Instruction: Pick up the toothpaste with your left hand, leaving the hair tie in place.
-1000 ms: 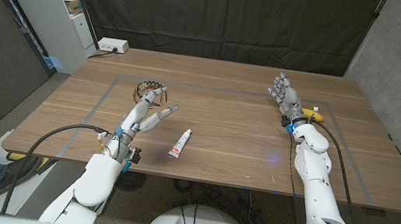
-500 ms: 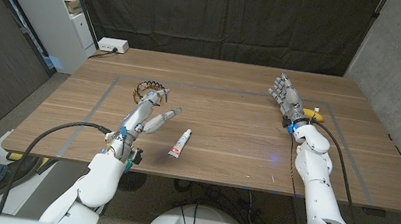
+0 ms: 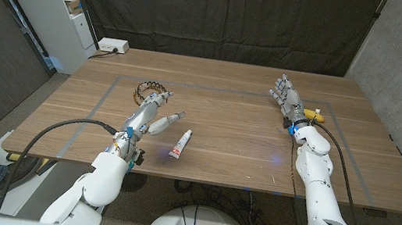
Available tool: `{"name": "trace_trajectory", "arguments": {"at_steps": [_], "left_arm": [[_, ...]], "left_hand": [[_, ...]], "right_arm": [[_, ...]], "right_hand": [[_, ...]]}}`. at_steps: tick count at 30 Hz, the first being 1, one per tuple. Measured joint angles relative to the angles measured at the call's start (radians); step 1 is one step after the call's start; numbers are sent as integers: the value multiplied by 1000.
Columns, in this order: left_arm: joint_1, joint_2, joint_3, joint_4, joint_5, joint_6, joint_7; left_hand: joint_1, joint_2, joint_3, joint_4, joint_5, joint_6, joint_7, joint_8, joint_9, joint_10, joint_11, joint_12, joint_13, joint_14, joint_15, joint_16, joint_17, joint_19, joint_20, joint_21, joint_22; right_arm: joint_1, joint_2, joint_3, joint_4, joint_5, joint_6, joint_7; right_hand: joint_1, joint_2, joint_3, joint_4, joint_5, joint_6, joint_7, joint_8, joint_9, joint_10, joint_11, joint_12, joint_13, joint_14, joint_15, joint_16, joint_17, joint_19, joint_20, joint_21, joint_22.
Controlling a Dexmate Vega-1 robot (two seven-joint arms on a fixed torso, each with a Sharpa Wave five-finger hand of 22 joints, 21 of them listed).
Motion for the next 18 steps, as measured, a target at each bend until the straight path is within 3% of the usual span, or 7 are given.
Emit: {"name": "trace_trajectory", "arguments": {"at_steps": [18], "left_arm": [[4,41,52,-37,108,98,25]], "left_hand": [[20,-6,0,0,0,25,-8,0,0,38,-6,10,0,24,-8,0,0,11,11,0,0]], "right_arm": [[20,7,0,28,-7,8,-5]], "right_hand": [[0,0,3,-3,0,0,0,0,0,0,0,0,0,0,0,0,0,0,0,-4,0]]}}
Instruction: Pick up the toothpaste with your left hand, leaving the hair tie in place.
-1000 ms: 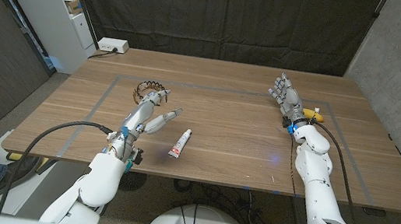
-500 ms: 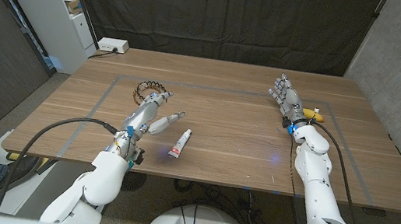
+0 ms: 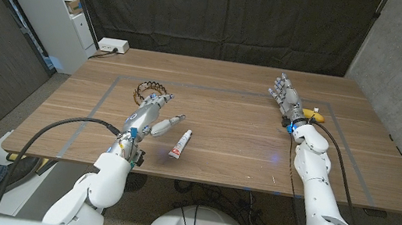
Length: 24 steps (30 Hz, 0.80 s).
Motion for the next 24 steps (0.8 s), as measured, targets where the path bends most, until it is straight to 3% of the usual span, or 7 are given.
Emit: {"name": "trace_trajectory", "arguments": {"at_steps": [11,14,24], "left_arm": [[-8,20,37,-12,64,59,5],[-14,28,45,-17,75,82,-14],[-31,50,78,-36,116,152,-73]], "left_hand": [[16,-11,0,0,0,45,-4,0,0,45,-12,11,0,34,-8,1,0,12,3,0,0],[23,-19,0,0,0,81,-6,8,0,75,-17,15,0,67,-12,4,0,38,2,8,0],[27,-23,-4,4,0,130,-12,14,0,126,-26,30,5,95,-12,4,0,47,3,8,0]], "right_arm": [[6,3,2,10,-4,2,1],[7,3,3,10,-5,2,1],[7,3,5,6,-7,1,1]], "right_hand": [[0,0,1,-1,0,0,0,0,0,0,0,0,0,5,5,0,0,6,6,0,0],[0,0,1,-1,0,0,0,0,0,0,0,0,0,5,5,0,0,6,5,0,0],[0,0,-2,-4,0,0,0,0,0,0,0,0,0,5,5,0,0,5,5,0,0]]}}
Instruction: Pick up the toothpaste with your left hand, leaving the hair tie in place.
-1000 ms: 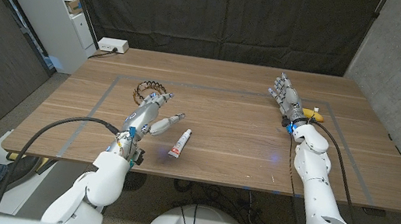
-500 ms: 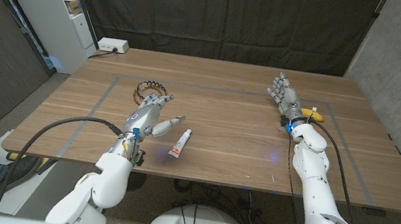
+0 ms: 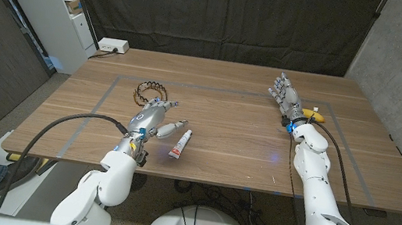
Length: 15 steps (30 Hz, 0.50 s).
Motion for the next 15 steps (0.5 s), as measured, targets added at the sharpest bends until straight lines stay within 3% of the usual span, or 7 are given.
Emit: {"name": "trace_trajectory", "arguments": {"at_steps": [15], "left_arm": [[-14,15,51,-21,89,101,-32]], "left_hand": [[0,0,-8,8,0,58,-4,4,0,67,-12,12,0,12,-2,0,0,6,6,0,0]], "right_arm": [[9,1,7,25,1,3,3]], "right_hand": [[-5,5,0,0,0,0,0,0,0,4,4,0,0,0,0,0,0,0,0,0,0]]}}
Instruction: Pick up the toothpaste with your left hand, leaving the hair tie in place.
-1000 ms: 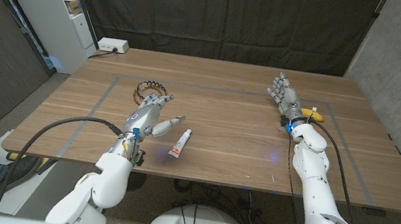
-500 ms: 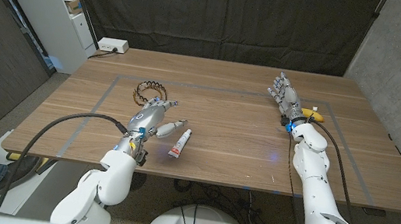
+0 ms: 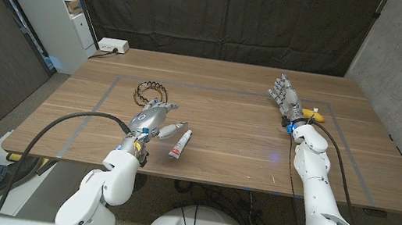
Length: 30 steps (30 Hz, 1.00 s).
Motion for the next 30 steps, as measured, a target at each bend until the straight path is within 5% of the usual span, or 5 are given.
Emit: {"name": "trace_trajectory", "arguments": {"at_steps": [11,30], "left_arm": [[-19,9,39,-7,67,65,-38],[-54,15,104,-3,185,164,-99]], "left_hand": [[5,-5,-10,2,0,86,-10,15,0,82,-32,15,0,45,-16,7,0,21,-1,0,5],[9,-9,-14,6,0,114,-14,15,0,110,-32,15,0,61,-21,11,0,24,3,0,5]], "right_arm": [[12,1,6,21,2,12,5],[19,2,14,28,4,24,16]], "right_hand": [[0,0,-3,-3,0,0,0,0,0,0,0,0,0,0,0,0,0,0,0,0,0],[0,0,-3,-3,0,0,0,0,0,0,0,0,0,0,0,0,0,0,0,0,0]]}}
